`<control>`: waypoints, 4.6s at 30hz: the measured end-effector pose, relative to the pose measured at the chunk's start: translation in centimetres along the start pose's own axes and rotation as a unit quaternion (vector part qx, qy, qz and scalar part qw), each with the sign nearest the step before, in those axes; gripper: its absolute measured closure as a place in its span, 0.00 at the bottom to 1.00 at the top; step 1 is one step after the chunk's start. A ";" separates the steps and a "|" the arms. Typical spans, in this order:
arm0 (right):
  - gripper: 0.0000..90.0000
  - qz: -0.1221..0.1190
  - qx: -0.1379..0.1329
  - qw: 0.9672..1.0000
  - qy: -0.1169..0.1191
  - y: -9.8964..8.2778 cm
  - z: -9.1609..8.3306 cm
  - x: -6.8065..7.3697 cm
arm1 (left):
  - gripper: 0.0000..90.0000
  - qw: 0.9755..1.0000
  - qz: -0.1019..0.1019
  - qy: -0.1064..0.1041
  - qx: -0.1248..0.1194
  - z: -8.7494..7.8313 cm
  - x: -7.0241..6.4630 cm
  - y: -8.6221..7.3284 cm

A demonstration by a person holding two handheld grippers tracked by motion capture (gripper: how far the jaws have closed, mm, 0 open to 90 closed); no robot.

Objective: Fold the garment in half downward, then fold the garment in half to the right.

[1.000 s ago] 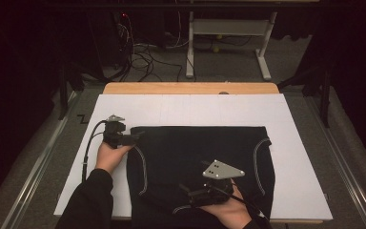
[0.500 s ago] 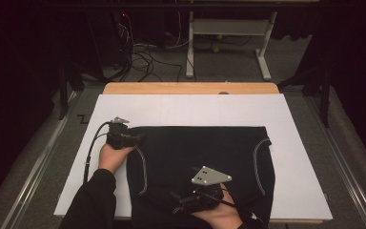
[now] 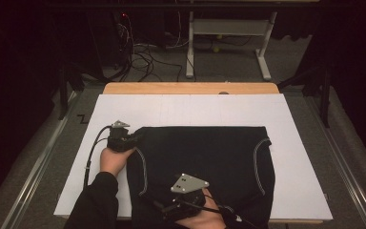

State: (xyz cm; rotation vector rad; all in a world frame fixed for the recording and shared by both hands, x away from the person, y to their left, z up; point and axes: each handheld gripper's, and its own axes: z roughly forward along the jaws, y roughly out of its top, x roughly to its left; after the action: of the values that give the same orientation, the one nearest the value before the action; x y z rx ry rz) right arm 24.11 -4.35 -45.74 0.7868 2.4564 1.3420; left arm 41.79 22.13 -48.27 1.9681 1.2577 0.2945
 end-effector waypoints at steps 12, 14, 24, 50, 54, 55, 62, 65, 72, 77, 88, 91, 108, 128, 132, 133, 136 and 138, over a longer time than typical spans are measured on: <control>0.04 -0.020 0.026 0.999 0.030 1.3 3.3 3.4 | 0.79 1.000 0.000 0.000 -0.002 0.0 0.0 -0.1; 0.04 -0.020 0.031 0.999 0.032 1.4 3.7 3.8 | 0.79 1.000 -0.003 -0.003 -0.002 0.0 0.0 -0.1; 0.11 -0.020 0.074 0.996 0.039 1.5 5.8 5.2 | 0.79 1.000 -0.006 -0.006 -0.003 0.0 0.1 -0.1; 0.47 -0.050 0.104 0.992 -0.060 1.5 7.1 6.3 | 0.79 1.000 0.001 0.001 -0.003 0.0 -0.1 -0.1; 0.59 -0.049 0.100 0.991 -0.068 1.4 6.9 6.0 | 0.79 1.000 -0.002 -0.001 -0.004 0.0 0.0 -0.1; 0.64 -0.047 0.101 0.991 -0.069 1.5 6.8 5.9 | 0.79 1.000 -0.003 -0.001 -0.003 0.0 0.0 -0.1; 0.78 -0.025 0.099 0.992 -0.072 1.6 6.6 5.2 | 0.79 1.000 0.000 0.002 -0.003 0.0 0.0 -0.1; 0.81 -0.019 0.102 0.992 -0.066 1.7 6.5 5.0 | 0.79 1.000 -0.001 0.001 -0.004 0.0 0.0 -0.1; 0.83 -0.005 0.101 0.994 -0.046 1.8 6.1 4.5 | 0.78 1.000 0.002 0.003 -0.004 0.0 -0.1 -0.1; 0.83 0.001 0.094 0.995 -0.030 2.0 5.5 4.0 | 0.78 1.000 -0.004 -0.003 -0.004 -0.1 0.1 -0.1; 0.84 -0.017 0.068 0.997 -0.028 2.3 3.8 3.5 | 0.77 1.000 0.005 0.003 -0.004 0.0 -0.2 -0.1; 0.84 -0.009 0.063 0.998 -0.010 2.4 3.6 3.1 | 0.77 1.000 0.005 0.002 -0.003 0.0 -0.2 -0.1; 0.84 -0.016 0.028 0.999 -0.012 2.3 2.5 2.5 | 0.81 0.999 -0.033 0.017 -0.036 -0.6 -0.8 -0.2; 0.84 -0.022 0.003 1.000 -0.005 2.9 2.6 2.7 | 0.82 0.996 -0.028 0.014 -0.083 -1.3 -1.0 0.0; 0.84 -0.020 -0.002 1.000 -0.004 2.9 2.5 2.8 | 0.83 0.996 -0.029 0.012 -0.081 -1.5 -1.0 0.0; 0.84 -0.021 -0.003 1.000 -0.003 2.9 2.6 2.9 | 0.83 0.996 -0.029 0.012 -0.083 -1.6 -1.0 0.0; 0.85 -0.022 -0.009 1.000 -0.003 3.0 2.5 3.0 | 0.83 0.995 -0.033 0.010 -0.090 -2.0 -1.1 0.2; 0.85 -0.026 -0.010 1.000 -0.005 3.1 2.4 3.2 | 0.83 0.996 -0.022 0.012 -0.091 -2.1 -1.1 0.3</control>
State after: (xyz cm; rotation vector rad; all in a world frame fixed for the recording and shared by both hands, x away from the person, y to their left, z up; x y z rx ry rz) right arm 23.63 0.47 -44.32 0.7187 2.4344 1.3405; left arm 40.25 22.12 -46.43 1.7853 1.2422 0.3965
